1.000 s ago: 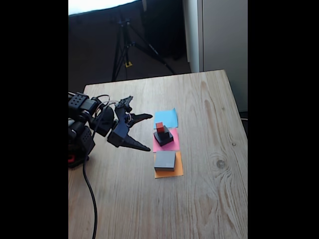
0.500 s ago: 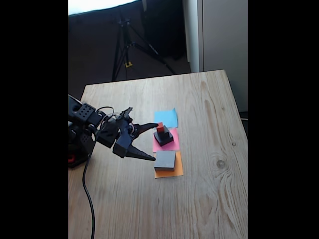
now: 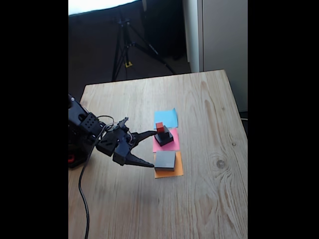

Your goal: Tower of hanoi

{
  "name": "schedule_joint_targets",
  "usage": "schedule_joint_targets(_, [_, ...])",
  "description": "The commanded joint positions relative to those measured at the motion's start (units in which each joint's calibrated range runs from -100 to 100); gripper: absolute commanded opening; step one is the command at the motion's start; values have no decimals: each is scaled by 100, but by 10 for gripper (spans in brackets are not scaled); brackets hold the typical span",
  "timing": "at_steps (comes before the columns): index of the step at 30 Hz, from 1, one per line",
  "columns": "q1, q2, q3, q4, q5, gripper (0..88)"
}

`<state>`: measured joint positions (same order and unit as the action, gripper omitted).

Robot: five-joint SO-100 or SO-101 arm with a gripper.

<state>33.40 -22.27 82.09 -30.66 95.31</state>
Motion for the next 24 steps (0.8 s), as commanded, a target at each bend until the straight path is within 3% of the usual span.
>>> schedule_joint_targets(1, [-26, 365, 45, -766, -50, 554])
schedule_joint_targets(13, [-51, 1402, 436, -2150, -334, 554])
schedule_joint_targets(24, [40, 2220, 372, -2725, -100, 546])
